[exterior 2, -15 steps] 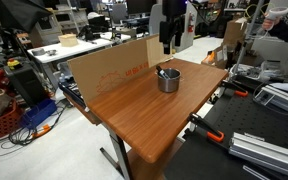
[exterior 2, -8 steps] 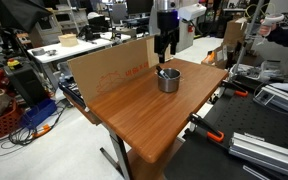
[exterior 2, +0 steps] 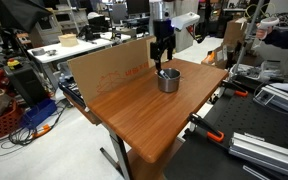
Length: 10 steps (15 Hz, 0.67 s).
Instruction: Take the marker out of the cup
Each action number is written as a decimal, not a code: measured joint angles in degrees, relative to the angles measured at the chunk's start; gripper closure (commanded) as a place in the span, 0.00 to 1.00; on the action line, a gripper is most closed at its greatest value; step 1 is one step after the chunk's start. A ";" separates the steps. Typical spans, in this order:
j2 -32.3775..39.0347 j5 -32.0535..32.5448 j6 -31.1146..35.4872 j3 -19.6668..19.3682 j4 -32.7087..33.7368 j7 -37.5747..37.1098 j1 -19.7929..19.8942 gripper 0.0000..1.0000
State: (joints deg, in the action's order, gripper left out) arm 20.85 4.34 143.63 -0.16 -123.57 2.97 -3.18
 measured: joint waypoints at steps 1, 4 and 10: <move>0.53 0.00 0.00 0.00 0.50 -0.35 0.00 0.00; 2.49 0.00 0.00 0.00 1.94 -1.24 -0.01 0.00; 5.20 -0.01 -0.04 0.07 4.54 -2.01 -0.10 0.57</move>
State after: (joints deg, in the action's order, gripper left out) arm 26.04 4.33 143.59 -0.09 -119.04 0.96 -3.28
